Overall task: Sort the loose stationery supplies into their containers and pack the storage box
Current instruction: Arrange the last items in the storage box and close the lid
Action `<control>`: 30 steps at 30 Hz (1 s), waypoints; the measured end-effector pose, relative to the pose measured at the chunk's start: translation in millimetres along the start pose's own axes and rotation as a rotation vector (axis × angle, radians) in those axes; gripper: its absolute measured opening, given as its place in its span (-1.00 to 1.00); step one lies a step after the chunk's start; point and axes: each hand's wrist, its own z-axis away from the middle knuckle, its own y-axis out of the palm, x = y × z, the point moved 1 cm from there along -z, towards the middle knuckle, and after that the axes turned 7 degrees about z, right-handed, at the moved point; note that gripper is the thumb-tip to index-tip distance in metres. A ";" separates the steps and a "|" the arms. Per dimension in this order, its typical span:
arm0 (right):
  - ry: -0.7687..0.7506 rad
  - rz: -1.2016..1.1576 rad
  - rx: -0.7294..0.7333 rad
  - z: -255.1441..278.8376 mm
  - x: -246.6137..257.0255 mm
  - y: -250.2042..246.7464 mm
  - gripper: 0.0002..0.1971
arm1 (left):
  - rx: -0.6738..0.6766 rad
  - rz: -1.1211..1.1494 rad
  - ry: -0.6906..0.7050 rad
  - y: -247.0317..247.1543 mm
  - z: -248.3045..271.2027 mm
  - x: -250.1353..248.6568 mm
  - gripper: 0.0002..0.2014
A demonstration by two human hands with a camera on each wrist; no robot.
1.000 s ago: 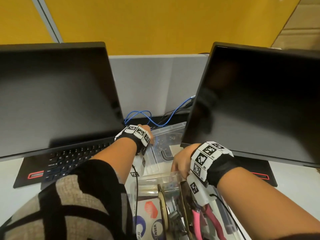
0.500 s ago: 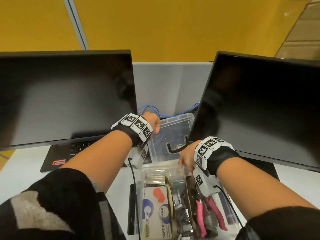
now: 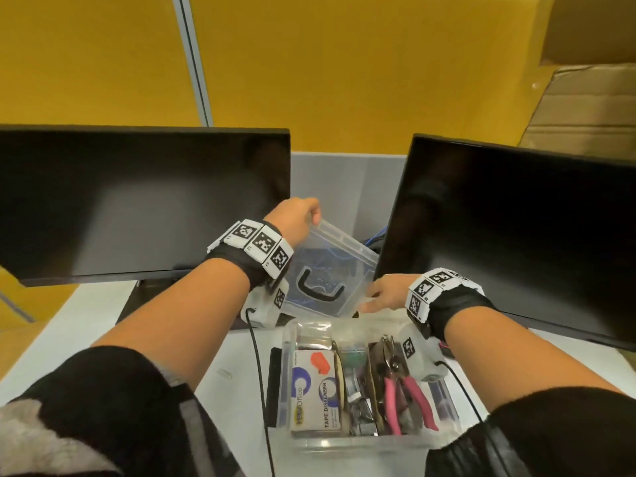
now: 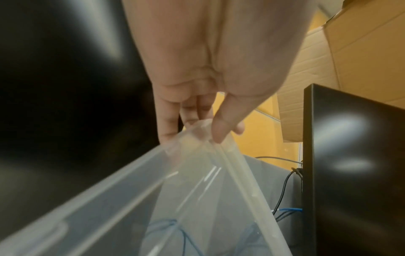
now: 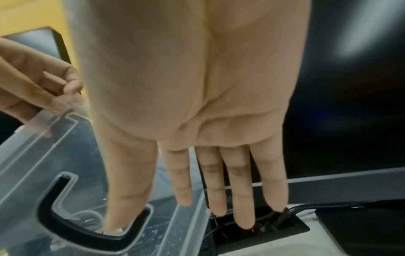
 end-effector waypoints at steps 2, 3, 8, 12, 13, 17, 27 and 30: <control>0.037 -0.013 -0.111 9.8 -3.6 -2.0 -0.42 | -0.087 0.015 0.014 -7.1 10.1 -2.9 -0.68; 0.060 -0.021 -0.170 15.6 -6.0 -2.9 -0.45 | -0.137 0.022 0.023 -11.2 16.3 -4.7 -0.68; 0.128 -0.144 -0.239 38.7 -9.1 -0.4 -0.46 | -0.427 0.091 0.084 -30.8 48.9 -19.8 -0.69; 0.176 -0.267 -0.314 53.2 -5.0 7.1 -0.27 | -0.521 0.197 0.158 -34.3 73.3 -37.3 -0.74; 0.179 -0.315 -0.359 57.2 -3.8 8.5 -0.22 | -0.540 0.235 0.178 -34.2 79.4 -40.2 -0.75; 0.158 -0.581 -0.535 69.0 -3.2 9.3 -0.17 | -0.563 0.527 0.157 -38.9 98.9 -44.1 -0.75; -0.040 -1.198 -0.574 80.8 -0.6 31.8 -0.71 | -0.570 0.845 0.010 -9.7 126.4 -17.2 -0.83; 0.002 -1.181 -0.655 78.6 -0.2 36.2 -0.72 | -0.465 0.720 -0.109 4.4 125.8 5.8 -0.75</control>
